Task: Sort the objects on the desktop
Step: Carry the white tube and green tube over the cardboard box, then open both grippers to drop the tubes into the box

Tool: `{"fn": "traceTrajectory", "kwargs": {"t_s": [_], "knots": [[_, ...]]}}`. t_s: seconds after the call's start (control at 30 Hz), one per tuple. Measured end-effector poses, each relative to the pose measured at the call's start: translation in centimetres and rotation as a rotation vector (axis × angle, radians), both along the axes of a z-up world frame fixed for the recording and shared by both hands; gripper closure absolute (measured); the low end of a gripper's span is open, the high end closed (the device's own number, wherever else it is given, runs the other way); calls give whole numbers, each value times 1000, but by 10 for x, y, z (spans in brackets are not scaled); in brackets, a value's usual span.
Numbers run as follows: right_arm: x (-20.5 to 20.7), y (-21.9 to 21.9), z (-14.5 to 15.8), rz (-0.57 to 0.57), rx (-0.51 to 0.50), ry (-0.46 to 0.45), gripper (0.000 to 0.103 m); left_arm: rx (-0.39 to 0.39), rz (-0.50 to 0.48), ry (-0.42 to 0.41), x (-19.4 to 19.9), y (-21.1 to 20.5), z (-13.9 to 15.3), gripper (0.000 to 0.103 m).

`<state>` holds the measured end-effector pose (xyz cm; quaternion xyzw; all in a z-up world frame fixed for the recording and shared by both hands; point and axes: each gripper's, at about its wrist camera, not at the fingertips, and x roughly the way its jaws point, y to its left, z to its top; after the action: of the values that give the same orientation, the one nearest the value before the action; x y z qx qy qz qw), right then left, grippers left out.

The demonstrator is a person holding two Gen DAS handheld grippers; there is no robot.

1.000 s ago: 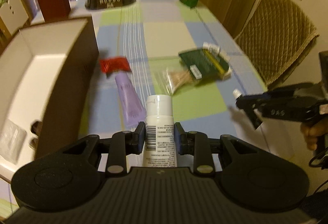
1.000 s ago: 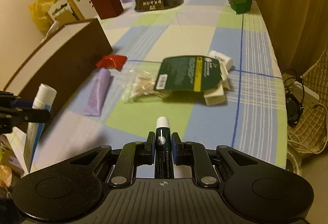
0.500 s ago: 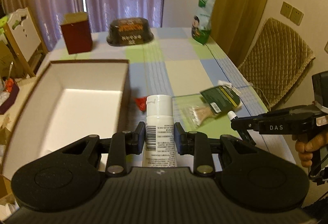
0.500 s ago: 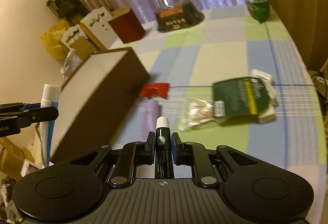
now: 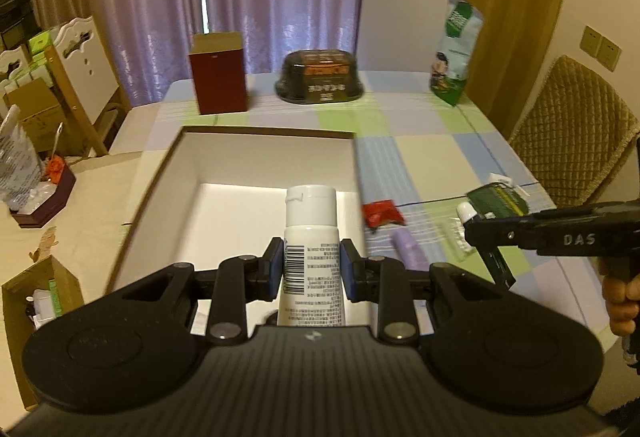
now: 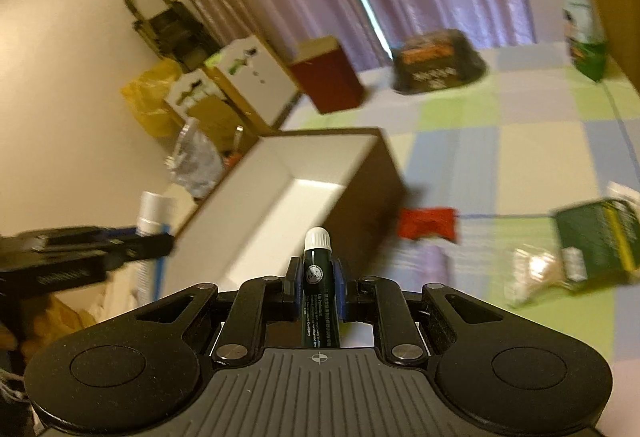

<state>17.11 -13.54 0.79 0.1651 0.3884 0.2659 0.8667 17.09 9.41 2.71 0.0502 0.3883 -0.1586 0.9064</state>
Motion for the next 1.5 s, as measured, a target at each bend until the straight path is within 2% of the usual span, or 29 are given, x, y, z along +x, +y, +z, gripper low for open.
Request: {"fn": "traceTrajectory", "kwargs": {"t_s": [0.33,0.63,0.8,1.03,1.3,1.5], "knots": [[27,83,2,56,8,-17,88,-6,13,20,23,50,-11,78],[70,134,-31,26,-98,36,88,-21,16,55,68,67,-38,78],[87,145,-52,28,-173,72,88,-25,34,76,100,73,-56,78],[106,157,-78,42,-287,109,88,-47,40,154,139,73,-90,78],[121,165,-90,96,-394,105,88,-56,49,239,162,64,-123,78],[137,171,-99,135,-456,121,88,-32,94,299,173,65,-143,78]]}}
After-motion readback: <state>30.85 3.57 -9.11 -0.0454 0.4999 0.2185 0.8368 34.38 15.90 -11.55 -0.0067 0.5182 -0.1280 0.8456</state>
